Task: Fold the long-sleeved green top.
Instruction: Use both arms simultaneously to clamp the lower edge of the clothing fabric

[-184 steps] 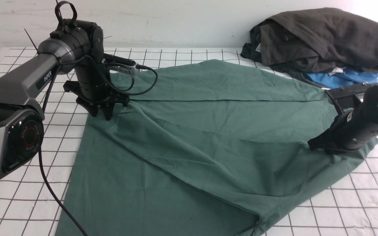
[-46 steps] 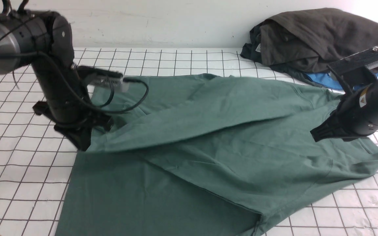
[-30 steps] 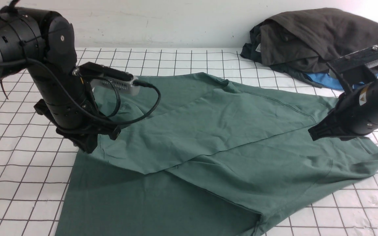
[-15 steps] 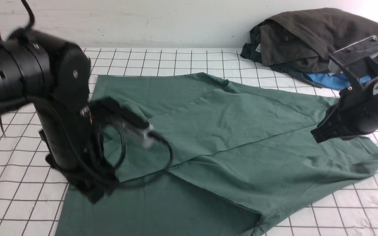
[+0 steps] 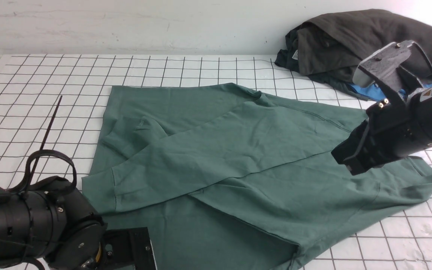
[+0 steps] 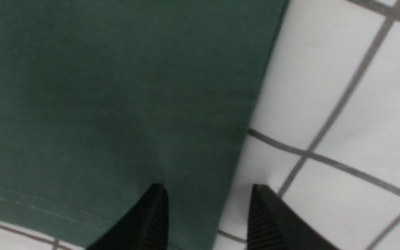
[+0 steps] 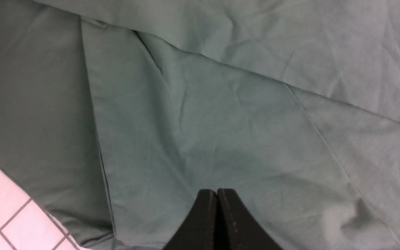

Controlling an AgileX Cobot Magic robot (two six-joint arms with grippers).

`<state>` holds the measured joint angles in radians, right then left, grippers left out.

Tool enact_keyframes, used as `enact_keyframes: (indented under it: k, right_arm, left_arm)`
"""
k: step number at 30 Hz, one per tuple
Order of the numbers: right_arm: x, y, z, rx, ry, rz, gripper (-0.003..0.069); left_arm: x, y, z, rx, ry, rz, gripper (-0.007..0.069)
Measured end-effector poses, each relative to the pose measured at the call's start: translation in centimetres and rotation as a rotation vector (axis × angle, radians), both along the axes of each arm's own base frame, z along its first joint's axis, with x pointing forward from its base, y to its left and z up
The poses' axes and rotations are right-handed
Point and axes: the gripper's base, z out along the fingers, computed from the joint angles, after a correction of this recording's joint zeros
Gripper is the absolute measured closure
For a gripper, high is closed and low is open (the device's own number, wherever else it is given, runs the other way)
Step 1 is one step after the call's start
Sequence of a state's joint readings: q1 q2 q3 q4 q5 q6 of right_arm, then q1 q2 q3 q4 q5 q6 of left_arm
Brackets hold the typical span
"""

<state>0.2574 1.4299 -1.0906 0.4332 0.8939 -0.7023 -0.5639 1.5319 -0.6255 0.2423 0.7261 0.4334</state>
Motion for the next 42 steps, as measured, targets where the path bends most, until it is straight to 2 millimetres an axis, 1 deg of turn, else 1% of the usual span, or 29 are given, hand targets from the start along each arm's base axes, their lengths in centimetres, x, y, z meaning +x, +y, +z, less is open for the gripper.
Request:
enact_keyframes:
  k: [2, 5, 6, 8, 10, 12, 13, 15, 16, 17, 18, 22, 23, 24, 25, 27, 29, 31, 33, 39, 42]
  right_arm:
    - [0.0, -0.1, 0.0, -0.007, -0.003, 0.004, 0.0673]
    - [-0.5, -0.1, 0.4, -0.043, -0.024, 0.05, 0.0673]
    - [-0.5, -0.1, 0.4, -0.047, -0.025, 0.058, 0.0673]
    - [-2.0, 0.4, 2.2, -0.073, -0.113, 0.157, 0.0673]
    - [-3.2, 0.7, 3.4, -0.082, -0.176, 0.21, 0.0673]
    - [-4.0, 0.7, 3.9, -0.113, -0.202, 0.246, 0.0673]
    - [-4.2, 0.5, 3.7, -0.137, -0.191, 0.257, 0.0673]
    - [-4.6, 0.3, 2.7, -0.183, -0.151, 0.273, 0.0669]
    - [-4.9, 0.1, 1.7, -0.21, -0.118, 0.281, 0.0662]
    - [-4.9, 0.1, 1.5, -0.22, -0.114, 0.285, 0.0659]
    - [-5.4, -0.3, -0.1, -0.271, -0.073, 0.305, 0.0631]
    - [-5.8, -1.6, -4.5, -0.447, -0.028, 0.388, 0.0517]
    - [-5.8, -2.1, -6.5, -0.528, -0.024, 0.43, 0.0453]
    - [-5.7, -2.2, -6.7, -0.547, -0.038, 0.439, 0.0445]
    - [-5.6, -2.6, -8.7, -0.607, -0.036, 0.478, 0.0399]
    - [-5.2, -2.9, -11.0, -0.673, -0.072, 0.523, 0.034]
    - [-4.7, -2.9, -12.5, -0.707, -0.109, 0.544, 0.0311]
    - [-4.0, -2.8, -14.0, -0.735, -0.122, 0.559, 0.0304]
    - [-3.4, -2.8, -14.5, -0.755, -0.138, 0.544, 0.0314]
    - [-2.6, -3.0, -14.5, -0.788, -0.187, 0.459, 0.0391]
    - [-2.3, -2.9, -14.5, -0.775, -0.211, 0.434, 0.0408]
  left_arm:
    - [0.3, 0.0, 0.0, -0.004, -0.037, 0.021, 0.0463]
    - [0.3, 0.2, 0.3, -0.001, -0.056, 0.066, 0.0582]
    - [0.3, 0.2, 0.4, -0.002, -0.059, 0.073, 0.0592]
    - [0.1, 0.4, 1.4, -0.011, -0.081, 0.129, 0.0623]
    - [-0.3, 0.7, 2.6, -0.029, -0.112, 0.151, 0.0625]
    - [-0.6, 1.0, 3.8, -0.042, -0.153, 0.15, 0.0625]
    - [-0.7, 1.1, 4.3, -0.049, -0.172, 0.147, 0.0625]
    - [-0.9, 1.3, 5.1, -0.069, -0.208, 0.145, 0.0625]
    - [-1.0, 1.4, 5.5, -0.08, -0.223, 0.147, 0.0625]
    - [-1.0, 1.4, 5.6, -0.083, -0.228, 0.147, 0.0625]
    - [-1.1, 1.5, 5.9, -0.092, -0.24, 0.149, 0.0625]
    - [-1.1, 1.5, 6.0, -0.105, -0.251, 0.158, 0.0625]
    - [-1.1, 1.5, 6.0, -0.11, -0.252, 0.168, 0.0625]
    - [-1.1, 1.5, 6.0, -0.11, -0.252, 0.169, 0.0625]
    - [-1.1, 1.5, 6.0, -0.111, -0.253, 0.172, 0.0625]
    - [-1.1, 1.5, 6.1, -0.111, -0.253, 0.175, 0.0625]
    - [-1.2, 1.6, 6.2, -0.114, -0.256, 0.176, 0.0625]
    - [-1.3, 1.6, 6.5, -0.126, -0.266, 0.181, 0.0625]
    - [-1.5, 1.7, 6.9, -0.142, -0.28, 0.186, 0.0625]
    - [-2.1, 2.0, 8.1, -0.181, -0.324, 0.191, 0.0625]
    - [-2.2, 2.1, 8.4, -0.192, -0.338, 0.192, 0.0625]
